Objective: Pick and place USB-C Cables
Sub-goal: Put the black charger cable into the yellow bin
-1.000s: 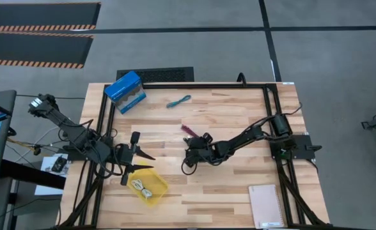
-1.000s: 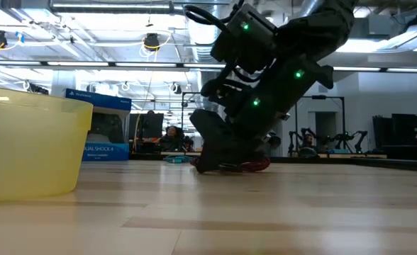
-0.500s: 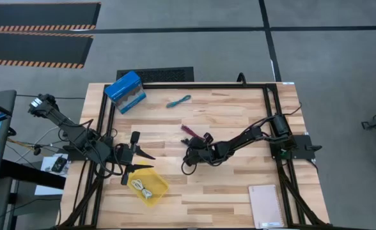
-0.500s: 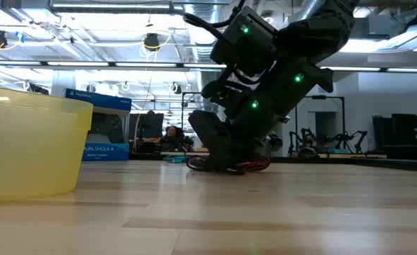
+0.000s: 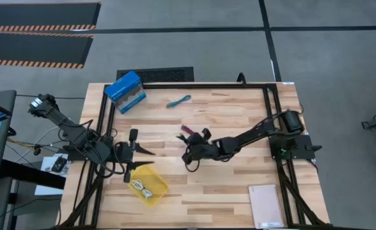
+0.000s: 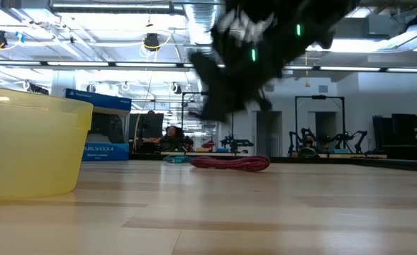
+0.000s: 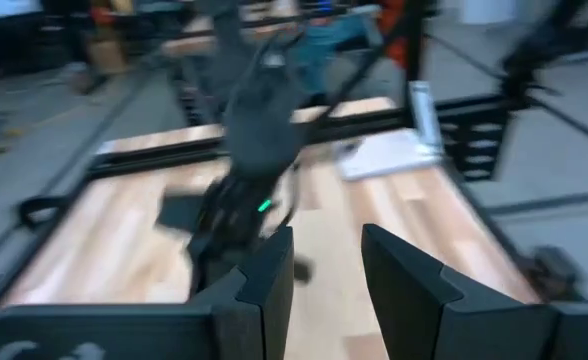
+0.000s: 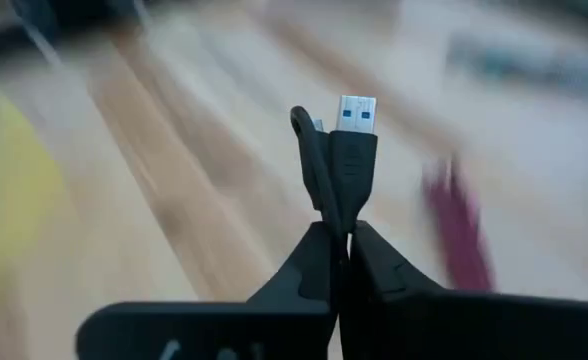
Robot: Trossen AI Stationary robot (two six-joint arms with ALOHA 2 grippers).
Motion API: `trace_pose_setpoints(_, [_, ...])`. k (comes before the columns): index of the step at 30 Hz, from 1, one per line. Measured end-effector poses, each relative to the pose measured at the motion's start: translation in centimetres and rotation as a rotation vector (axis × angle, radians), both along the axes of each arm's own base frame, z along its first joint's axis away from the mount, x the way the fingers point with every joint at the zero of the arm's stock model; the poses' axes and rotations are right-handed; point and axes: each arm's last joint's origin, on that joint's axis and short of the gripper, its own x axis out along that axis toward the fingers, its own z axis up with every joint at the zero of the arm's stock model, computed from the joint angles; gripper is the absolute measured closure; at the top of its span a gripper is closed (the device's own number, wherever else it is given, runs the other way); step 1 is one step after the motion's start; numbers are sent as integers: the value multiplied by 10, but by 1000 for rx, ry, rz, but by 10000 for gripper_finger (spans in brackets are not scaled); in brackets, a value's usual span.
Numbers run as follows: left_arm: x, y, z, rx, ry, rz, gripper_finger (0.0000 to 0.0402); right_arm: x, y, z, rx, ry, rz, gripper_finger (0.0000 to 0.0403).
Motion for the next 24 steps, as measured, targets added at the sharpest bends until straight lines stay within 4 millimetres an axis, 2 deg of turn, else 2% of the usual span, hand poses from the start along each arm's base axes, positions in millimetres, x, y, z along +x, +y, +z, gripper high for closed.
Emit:
trace_pose_setpoints(7, [5, 9, -2, 18, -22, 86, 259, -20, 11, 99, -219, -279, 71, 378])
trace_pose_setpoints(9, [8, 13, -11, 31, -47, 95, 240, -28, 16, 121, -287, -355, 118, 382])
trace_pose_setpoints(12, [14, 19, -32, 28, -113, 97, 210, -39, 26, 142, -359, -450, 175, 385])
trace_pose_setpoints(17, [15, 37, -59, -96, -329, 47, 169, -45, 40, 151, -384, -526, 285, 374])
trace_pose_setpoints(20, [10, 48, -66, -212, -481, -55, 156, -37, 45, 144, -381, -573, 352, 375])
trace_pose_setpoints(24, [6, 53, -68, -265, -555, -119, 153, -22, 44, 129, -373, -638, 383, 379])
